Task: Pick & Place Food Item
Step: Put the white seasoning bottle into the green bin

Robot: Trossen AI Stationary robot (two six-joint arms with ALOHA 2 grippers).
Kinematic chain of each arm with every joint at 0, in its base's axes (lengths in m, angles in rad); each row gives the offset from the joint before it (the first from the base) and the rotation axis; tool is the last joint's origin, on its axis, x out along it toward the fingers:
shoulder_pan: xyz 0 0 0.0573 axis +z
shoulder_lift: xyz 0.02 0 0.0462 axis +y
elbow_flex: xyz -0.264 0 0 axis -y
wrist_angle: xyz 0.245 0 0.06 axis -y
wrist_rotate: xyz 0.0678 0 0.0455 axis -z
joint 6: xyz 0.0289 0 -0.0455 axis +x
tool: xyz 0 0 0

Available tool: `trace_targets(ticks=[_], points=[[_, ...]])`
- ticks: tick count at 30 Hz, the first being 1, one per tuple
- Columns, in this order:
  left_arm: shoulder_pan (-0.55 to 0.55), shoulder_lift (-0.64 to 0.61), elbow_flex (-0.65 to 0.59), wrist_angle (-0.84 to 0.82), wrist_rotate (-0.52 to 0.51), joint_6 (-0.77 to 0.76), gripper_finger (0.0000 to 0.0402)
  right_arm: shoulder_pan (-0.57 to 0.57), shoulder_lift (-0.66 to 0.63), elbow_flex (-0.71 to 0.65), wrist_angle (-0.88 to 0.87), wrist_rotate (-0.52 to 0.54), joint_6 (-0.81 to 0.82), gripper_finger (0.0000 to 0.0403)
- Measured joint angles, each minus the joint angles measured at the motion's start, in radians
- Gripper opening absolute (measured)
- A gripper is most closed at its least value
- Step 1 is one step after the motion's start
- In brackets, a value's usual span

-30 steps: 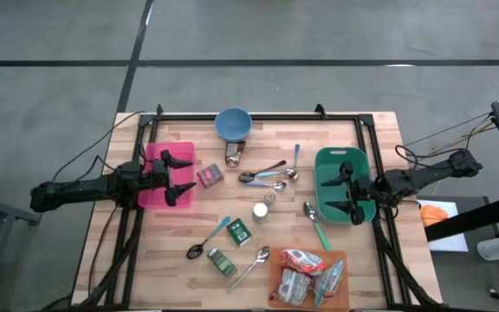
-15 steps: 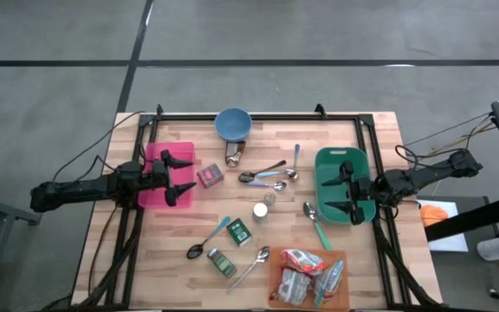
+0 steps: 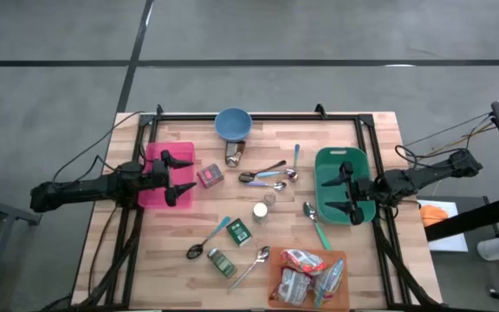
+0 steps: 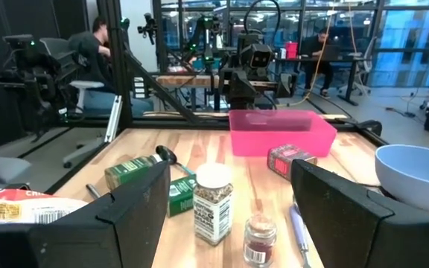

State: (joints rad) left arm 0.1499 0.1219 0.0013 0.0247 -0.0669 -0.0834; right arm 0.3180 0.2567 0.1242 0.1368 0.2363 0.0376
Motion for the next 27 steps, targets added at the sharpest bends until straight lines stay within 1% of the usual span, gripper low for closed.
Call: trace_targets(ticks=[2, 6, 12, 16, 21, 23, 27], points=[[0.000, 0.000, 0.000, 0.000, 0.000, 0.000, 0.0372, 0.000, 0.000, 0.000, 0.000, 0.000, -0.012, 0.0277], [0.000, 0.000, 0.000, 0.000, 0.000, 0.000, 0.0372, 0.000, 0.002, 0.000, 0.000, 0.000, 0.028, 0.0277], [0.000, 0.000, 0.000, 0.000, 0.000, 0.000, 0.0372, 0.000, 0.002, 0.001, 0.008, 0.000, 0.046, 0.0277], [0.000, 0.000, 0.000, 0.000, 0.000, 0.000, 0.0372, 0.000, 0.031, 0.032, 0.008, 0.000, 0.065, 0.0277], [0.000, 0.000, 0.000, 0.000, 0.000, 0.000, 0.0372, 0.000, 0.125, 0.126, -0.002, 0.000, 0.028, 0.0277], [0.000, 0.000, 0.000, 0.000, 0.000, 0.000, 0.0372, 0.000, 0.186, 0.184, -0.028, 0.000, 0.026, 0.0277], [0.000, 0.000, 0.000, 0.000, 0.000, 0.000, 0.0372, 0.000, 0.343, 0.311, -0.142, 0.000, 0.032, 0.0277]])
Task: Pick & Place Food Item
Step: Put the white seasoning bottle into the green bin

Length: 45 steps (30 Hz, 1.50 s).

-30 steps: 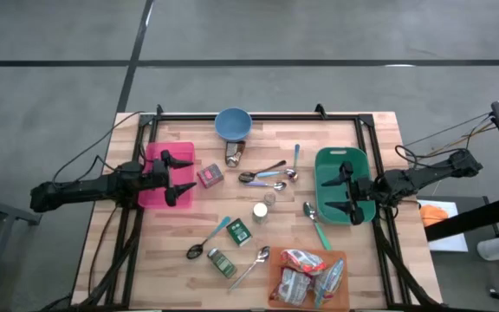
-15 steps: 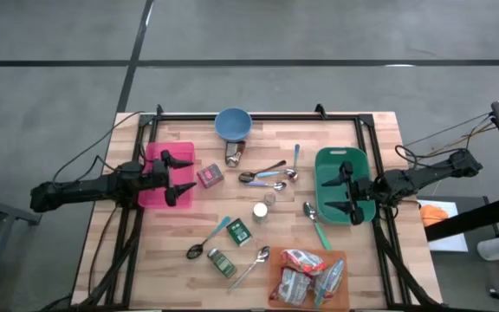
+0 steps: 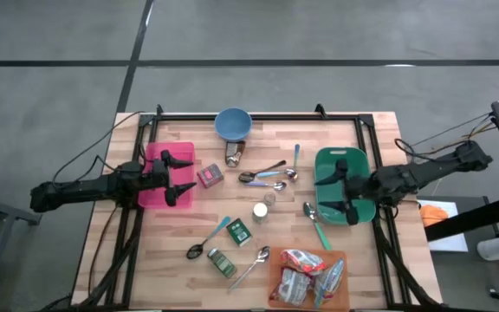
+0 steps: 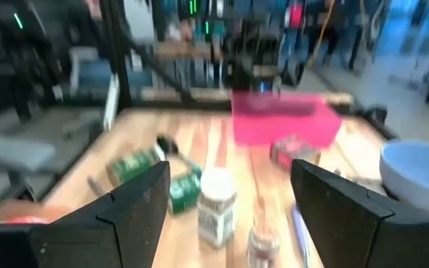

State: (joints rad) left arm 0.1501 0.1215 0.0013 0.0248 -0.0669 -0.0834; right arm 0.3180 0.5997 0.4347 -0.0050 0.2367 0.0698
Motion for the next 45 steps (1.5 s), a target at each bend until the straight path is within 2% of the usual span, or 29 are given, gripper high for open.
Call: trace_targets(ticks=[4, 13, 21, 33, 40, 45], points=[[0.000, 0.000, 0.000, 0.000, 0.000, 0.000, 0.0372, 0.000, 0.158, 0.121, -0.031, 0.000, -0.055, 0.0277], [0.000, 0.000, 0.000, 0.000, 0.000, 0.000, 0.0372, -0.002, 0.472, 0.370, -0.167, 0.006, -0.044, 0.0277], [0.000, 0.000, 0.000, 0.000, 0.000, 0.000, 0.0372, -0.043, 0.682, 0.544, -0.341, 0.059, 0.068, 0.0277], [0.000, 0.001, 0.000, 0.000, 0.000, 0.000, 0.0372, -0.090, 0.944, 0.781, -0.506, 0.045, 0.089, 0.0276], [0.000, 0.001, 0.000, 0.000, 0.000, 0.000, 0.0372, -0.093, 1.047, 0.879, -0.535, -0.051, 0.120, 0.0277], [0.000, 0.001, 0.000, 0.000, 0.000, 0.000, 0.0372, -0.092, 1.105, 0.911, -0.538, -0.067, 0.148, 0.0276]])
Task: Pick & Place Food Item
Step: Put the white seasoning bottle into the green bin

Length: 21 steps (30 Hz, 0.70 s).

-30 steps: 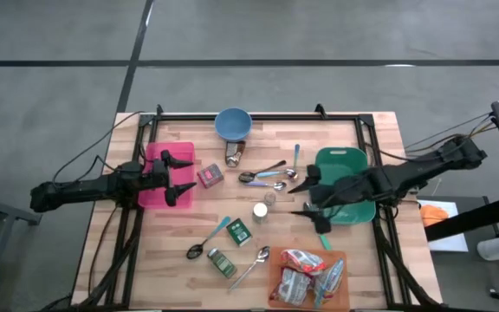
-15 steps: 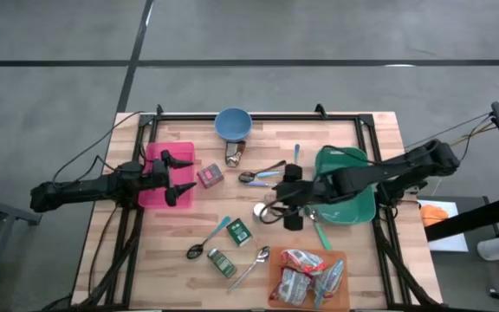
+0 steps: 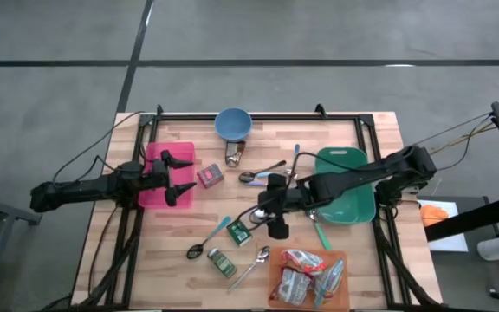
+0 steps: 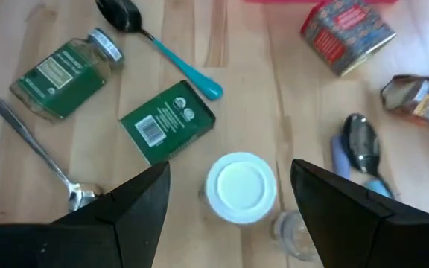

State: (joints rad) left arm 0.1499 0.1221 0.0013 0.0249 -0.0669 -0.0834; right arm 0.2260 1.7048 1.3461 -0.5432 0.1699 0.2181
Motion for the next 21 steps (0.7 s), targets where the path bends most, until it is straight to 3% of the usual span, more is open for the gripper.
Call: trace_targets(ticks=[21], points=[[0.000, 0.000, 0.000, 0.000, 0.000, 0.000, 0.0372, -0.030, 0.083, -0.019, 0.008, -0.042, 0.071, 0.0277]])
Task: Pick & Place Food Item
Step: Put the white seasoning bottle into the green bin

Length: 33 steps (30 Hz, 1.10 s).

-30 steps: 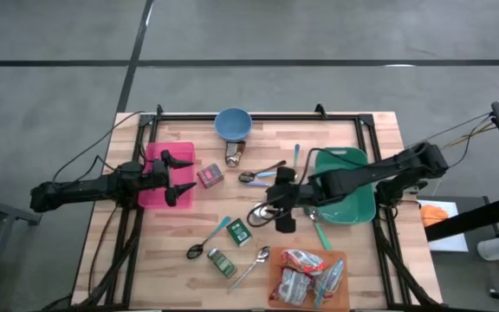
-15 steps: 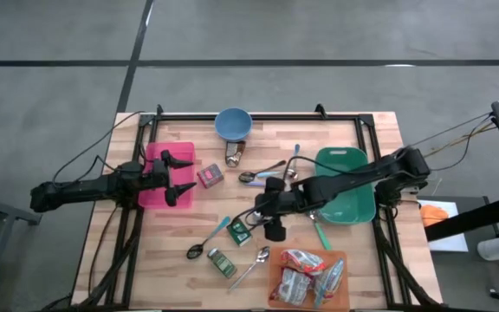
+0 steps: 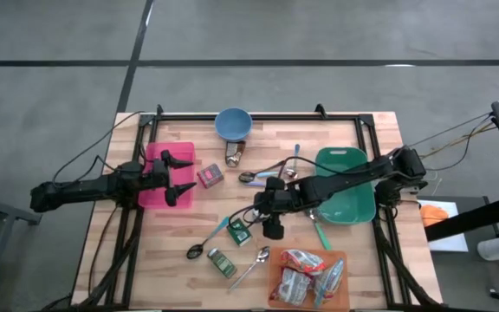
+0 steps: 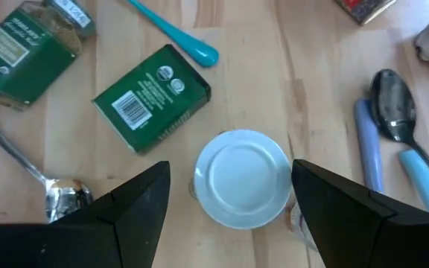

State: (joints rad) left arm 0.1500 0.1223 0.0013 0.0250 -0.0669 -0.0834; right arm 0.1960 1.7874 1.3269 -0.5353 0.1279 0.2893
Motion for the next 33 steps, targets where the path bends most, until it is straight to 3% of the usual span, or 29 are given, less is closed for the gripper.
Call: trace_targets(ticks=[18, 33], points=[[0.000, 0.000, 0.000, 0.000, 0.000, 0.000, 0.0372, -0.035, 0.002, -0.059, 0.082, -0.080, 0.026, 0.0277], [0.000, 0.000, 0.000, 0.000, 0.000, 0.000, 0.0372, -0.036, 0.002, -0.113, 0.179, -0.076, -0.001, 0.0274]])
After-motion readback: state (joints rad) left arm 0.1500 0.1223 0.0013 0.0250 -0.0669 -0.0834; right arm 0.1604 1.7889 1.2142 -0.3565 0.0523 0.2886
